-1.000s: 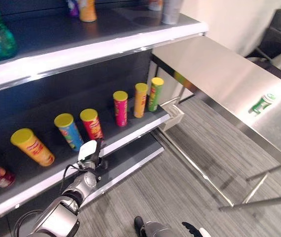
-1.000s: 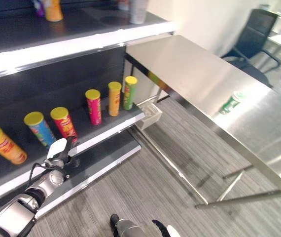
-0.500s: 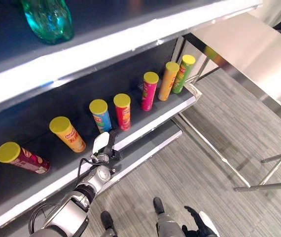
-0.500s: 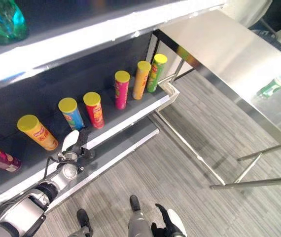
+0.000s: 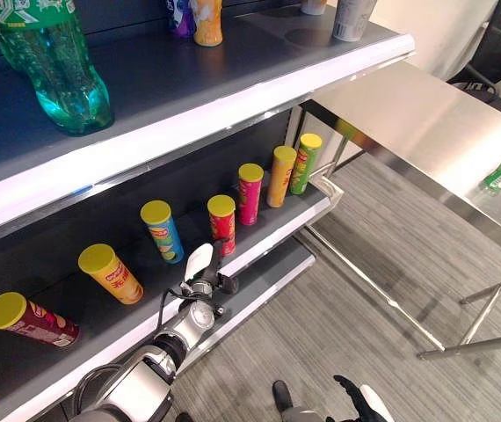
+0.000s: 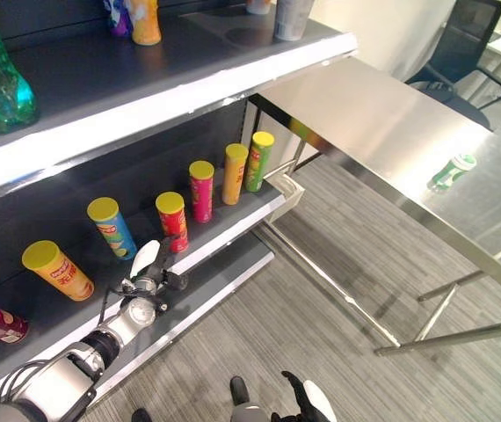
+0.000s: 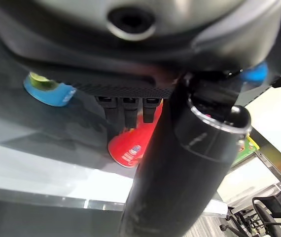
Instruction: Put the goods on the table back onto the shelves and tidy them up.
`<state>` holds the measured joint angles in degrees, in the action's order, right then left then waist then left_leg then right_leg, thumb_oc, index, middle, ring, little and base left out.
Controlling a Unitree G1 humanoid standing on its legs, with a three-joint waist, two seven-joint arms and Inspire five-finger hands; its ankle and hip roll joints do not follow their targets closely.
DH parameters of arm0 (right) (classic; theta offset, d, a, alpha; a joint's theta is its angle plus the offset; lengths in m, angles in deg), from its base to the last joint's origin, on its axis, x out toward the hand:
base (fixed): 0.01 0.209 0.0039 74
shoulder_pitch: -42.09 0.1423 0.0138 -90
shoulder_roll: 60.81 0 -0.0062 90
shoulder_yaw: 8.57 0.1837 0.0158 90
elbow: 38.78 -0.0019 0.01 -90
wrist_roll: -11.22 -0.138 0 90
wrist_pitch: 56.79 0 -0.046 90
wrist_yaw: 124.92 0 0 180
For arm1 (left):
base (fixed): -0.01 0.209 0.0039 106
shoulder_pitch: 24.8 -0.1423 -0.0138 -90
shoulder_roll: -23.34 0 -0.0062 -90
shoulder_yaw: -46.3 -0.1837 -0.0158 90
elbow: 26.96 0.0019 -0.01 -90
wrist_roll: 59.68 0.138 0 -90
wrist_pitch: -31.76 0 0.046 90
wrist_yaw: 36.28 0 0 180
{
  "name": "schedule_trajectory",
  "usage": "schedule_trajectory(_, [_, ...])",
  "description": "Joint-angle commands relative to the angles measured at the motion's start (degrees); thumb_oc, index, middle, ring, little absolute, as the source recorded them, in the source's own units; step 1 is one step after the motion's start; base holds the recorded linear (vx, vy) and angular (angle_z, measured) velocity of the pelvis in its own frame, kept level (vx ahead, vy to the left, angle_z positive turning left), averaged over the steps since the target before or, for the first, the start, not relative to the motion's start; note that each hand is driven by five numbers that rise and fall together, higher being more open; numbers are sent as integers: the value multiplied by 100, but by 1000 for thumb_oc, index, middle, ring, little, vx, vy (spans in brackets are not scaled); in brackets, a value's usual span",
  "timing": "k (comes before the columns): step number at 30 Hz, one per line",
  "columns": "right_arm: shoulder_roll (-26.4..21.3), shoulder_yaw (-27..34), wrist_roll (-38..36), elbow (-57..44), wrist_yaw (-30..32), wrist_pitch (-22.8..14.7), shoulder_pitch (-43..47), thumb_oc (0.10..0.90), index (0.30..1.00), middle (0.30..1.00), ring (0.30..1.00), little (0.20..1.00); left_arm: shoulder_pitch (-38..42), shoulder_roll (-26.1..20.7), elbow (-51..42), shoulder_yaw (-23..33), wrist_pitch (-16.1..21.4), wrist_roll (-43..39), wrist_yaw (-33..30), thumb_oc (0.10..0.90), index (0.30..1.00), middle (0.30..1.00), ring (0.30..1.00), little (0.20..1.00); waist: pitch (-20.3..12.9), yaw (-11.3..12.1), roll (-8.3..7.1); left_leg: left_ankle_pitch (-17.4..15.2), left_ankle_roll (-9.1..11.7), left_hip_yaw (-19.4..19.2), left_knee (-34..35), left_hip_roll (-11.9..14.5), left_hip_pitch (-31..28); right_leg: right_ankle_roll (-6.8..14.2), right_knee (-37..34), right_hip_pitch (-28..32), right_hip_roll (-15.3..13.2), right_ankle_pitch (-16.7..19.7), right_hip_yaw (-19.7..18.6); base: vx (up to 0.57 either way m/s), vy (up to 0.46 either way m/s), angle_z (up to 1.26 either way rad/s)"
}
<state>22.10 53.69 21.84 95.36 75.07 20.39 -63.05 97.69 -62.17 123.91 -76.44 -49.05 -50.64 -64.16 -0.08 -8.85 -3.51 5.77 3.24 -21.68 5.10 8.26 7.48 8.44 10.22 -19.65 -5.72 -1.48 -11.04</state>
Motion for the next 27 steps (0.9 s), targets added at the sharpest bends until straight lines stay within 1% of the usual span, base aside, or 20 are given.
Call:
schedule_trajectory(1, [87,-50,-49,-547,-8,-208,-291,800,900,900,900,900,499,-341,-259,337,428,-48,-167,800,900,900,900,900,197,85,-322,-126,402,213,-278,553,-55,383,-174,316,-325,186,63,0,0,0])
schedule_trajectory(8, [85,-27,-92,-502,36,-173,-236,800,900,900,900,900,436,-295,-428,315,353,-16,-196,800,900,900,900,900,279,155,-251,-137,400,241,-285,568,-68,366,-113,279,-298,165,57,6,-13,4])
schedule_trajectory(11, [75,6,-96,-406,29,-144,-185,800,900,900,900,900,311,-303,-525,243,368,-54,19,800,900,900,900,900,307,191,-200,-147,403,243,-306,569,-63,350,-95,246,-288,159,52,0,0,0])
schedule_trajectory(13, [42,28,-95,-419,6,-114,-146,800,900,900,900,900,296,-271,-535,221,335,-104,142,800,900,900,900,900,321,187,-165,-160,404,229,-318,572,-61,345,-75,222,-287,157,44,0,0,0])
schedule_trajectory(17, [30,48,-115,-443,-4,-84,-118,800,900,900,900,900,311,-197,-698,160,304,-63,190,800,900,900,900,900,356,194,-123,-185,403,230,-343,576,-49,324,-68,185,-274,154,18,0,0,0])
schedule_trajectory(19, [29,56,-144,-362,25,-73,-55,800,900,900,900,900,291,-106,-815,45,308,-9,279,800,900,900,900,900,390,206,-70,-207,418,218,-406,605,-9,289,-58,133,-251,126,0,-9,-37,-6])
schedule_trajectory(24, [14,38,-180,-319,37,-70,-38,800,900,900,900,900,384,2,-862,21,300,-63,307,800,900,900,900,900,400,193,-34,-233,438,216,-471,657,32,243,-11,87,-192,83,-1,-8,-39,-3])
schedule_trajectory(27, [-10,-10,-195,-306,33,-89,-23,800,900,900,900,900,510,94,-698,-27,308,-89,300,800,900,900,900,900,389,147,-19,-234,458,202,-492,700,39,218,24,59,-158,53,-15,-3,-29,-6])
